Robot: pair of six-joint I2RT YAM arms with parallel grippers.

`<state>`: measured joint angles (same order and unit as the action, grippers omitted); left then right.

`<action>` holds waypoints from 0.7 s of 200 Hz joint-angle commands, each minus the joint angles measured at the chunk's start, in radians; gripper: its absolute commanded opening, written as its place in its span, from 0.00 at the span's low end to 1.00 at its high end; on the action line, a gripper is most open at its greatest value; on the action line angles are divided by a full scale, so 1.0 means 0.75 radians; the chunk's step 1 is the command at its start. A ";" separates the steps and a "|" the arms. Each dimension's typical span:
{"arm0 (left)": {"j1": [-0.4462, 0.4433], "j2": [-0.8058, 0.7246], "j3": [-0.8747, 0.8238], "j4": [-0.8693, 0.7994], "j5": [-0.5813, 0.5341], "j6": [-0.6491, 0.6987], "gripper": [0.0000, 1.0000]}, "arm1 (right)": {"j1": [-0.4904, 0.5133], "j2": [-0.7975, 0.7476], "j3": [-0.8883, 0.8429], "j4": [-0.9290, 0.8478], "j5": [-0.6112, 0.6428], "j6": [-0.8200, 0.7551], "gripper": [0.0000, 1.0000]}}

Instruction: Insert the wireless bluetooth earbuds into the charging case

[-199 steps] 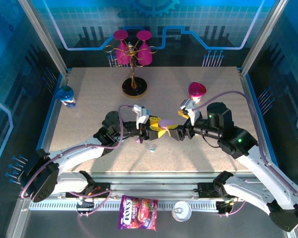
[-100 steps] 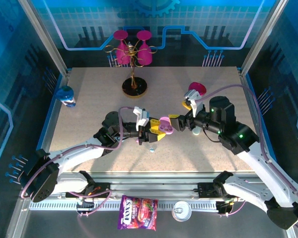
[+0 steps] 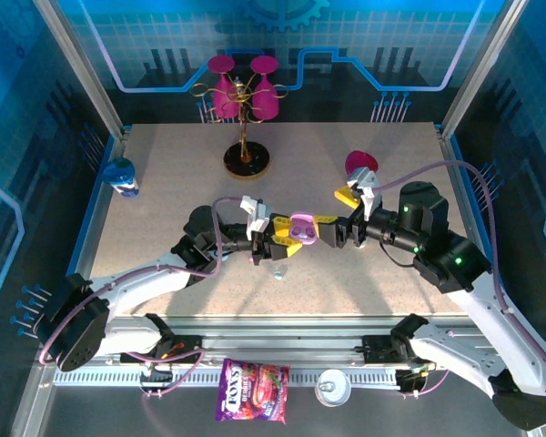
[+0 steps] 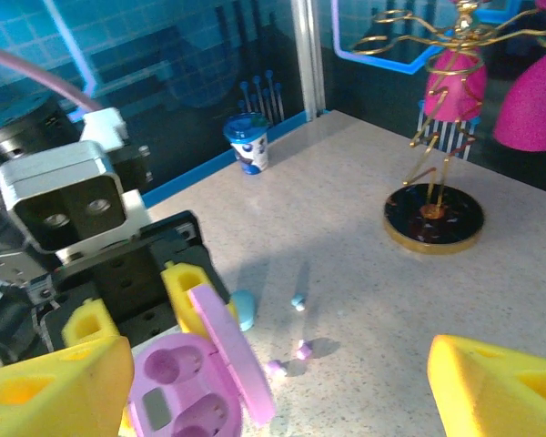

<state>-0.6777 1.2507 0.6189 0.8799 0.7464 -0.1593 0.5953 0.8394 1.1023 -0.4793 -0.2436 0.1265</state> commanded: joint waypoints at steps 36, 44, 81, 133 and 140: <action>0.011 -0.008 -0.026 0.068 0.051 0.016 0.31 | 0.017 0.052 -0.039 -0.040 0.088 0.023 0.84; 0.010 -0.014 -0.028 0.062 0.056 0.024 0.31 | 0.010 0.061 -0.028 -0.046 0.104 0.031 0.84; 0.010 -0.031 -0.054 0.081 0.060 0.057 0.32 | -0.012 0.080 -0.003 -0.064 0.156 0.046 0.84; 0.045 -0.035 -0.083 0.093 -0.082 0.070 0.30 | -0.015 0.019 -0.041 0.014 0.003 0.061 0.99; 0.061 -0.037 -0.093 0.104 -0.129 0.072 0.30 | -0.014 0.008 -0.053 0.027 0.014 0.073 1.00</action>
<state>-0.6636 1.2480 0.5762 0.9154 0.7372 -0.1291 0.5941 0.8875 1.0714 -0.5125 -0.1917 0.1532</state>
